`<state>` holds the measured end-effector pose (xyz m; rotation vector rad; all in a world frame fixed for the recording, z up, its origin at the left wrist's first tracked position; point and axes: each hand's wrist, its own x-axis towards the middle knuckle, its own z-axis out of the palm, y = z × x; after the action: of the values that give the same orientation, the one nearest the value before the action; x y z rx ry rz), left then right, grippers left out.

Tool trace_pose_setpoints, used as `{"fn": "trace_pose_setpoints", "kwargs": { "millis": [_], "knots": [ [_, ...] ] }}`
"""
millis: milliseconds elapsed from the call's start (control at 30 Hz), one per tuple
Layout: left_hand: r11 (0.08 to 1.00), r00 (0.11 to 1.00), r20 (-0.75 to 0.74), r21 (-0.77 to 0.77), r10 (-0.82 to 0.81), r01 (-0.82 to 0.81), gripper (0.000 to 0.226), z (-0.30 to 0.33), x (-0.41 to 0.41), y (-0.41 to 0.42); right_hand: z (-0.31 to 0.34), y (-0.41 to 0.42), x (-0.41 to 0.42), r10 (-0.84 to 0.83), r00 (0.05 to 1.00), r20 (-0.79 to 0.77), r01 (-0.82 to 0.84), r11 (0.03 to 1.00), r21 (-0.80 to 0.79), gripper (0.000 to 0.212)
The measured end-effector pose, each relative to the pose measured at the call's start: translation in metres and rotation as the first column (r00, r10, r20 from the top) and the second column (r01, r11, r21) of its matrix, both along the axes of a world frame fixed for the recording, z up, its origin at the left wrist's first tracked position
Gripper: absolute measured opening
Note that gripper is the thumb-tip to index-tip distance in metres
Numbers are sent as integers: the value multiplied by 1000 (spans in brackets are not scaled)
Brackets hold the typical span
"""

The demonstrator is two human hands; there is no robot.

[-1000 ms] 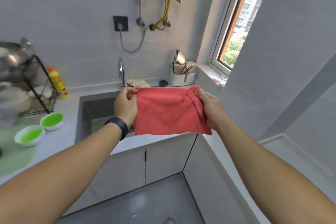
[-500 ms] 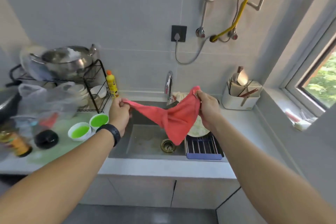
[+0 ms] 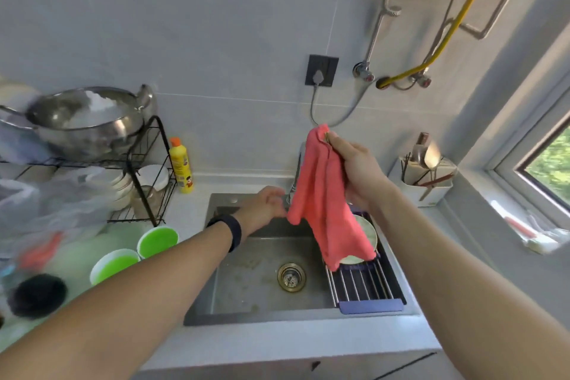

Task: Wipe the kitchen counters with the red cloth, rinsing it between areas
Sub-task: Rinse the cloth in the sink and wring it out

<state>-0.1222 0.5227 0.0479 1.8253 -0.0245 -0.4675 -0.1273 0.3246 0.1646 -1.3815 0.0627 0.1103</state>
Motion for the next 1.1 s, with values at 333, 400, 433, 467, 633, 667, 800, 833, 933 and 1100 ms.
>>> {"fn": "trace_pose_setpoints", "kwargs": {
  "millis": [333,400,433,467,633,667,800,833,933,1100],
  "knots": [
    [953,960,-77,-160,-270,255,26,-14,55,17,18,14,32,-177,983,-57,186,954,234,37],
    [964,990,-47,-239,-131,116,9,-16,60,24,-7,9,36,-315,944,-99,318,948,22,45],
    [958,997,-55,-285,-61,43,12,-18,62,27,-30,6,37,-358,924,-137,347,932,-103,54],
    [947,998,-60,-321,-20,-1,10,-18,64,30,-57,2,34,-384,900,-207,351,919,-181,62],
    [945,997,-53,-319,63,-77,11,-23,69,38,-154,20,16,-126,849,-513,111,992,-61,29],
    [945,996,-55,-313,76,-89,9,-24,69,40,-161,22,21,-138,867,-479,124,990,-60,27],
    [884,987,-105,-441,119,-154,35,-19,65,48,-160,12,44,-247,940,-234,286,946,152,28],
    [854,988,-107,-498,110,-149,47,-16,65,49,-161,7,47,-276,940,-202,308,939,149,31],
    [826,997,-70,-559,37,-70,73,-10,64,48,-171,16,46,-104,930,-352,127,991,44,27],
    [793,964,-167,-548,208,-266,91,-15,68,59,-187,45,58,15,914,-405,25,995,93,12]
  ]
}}
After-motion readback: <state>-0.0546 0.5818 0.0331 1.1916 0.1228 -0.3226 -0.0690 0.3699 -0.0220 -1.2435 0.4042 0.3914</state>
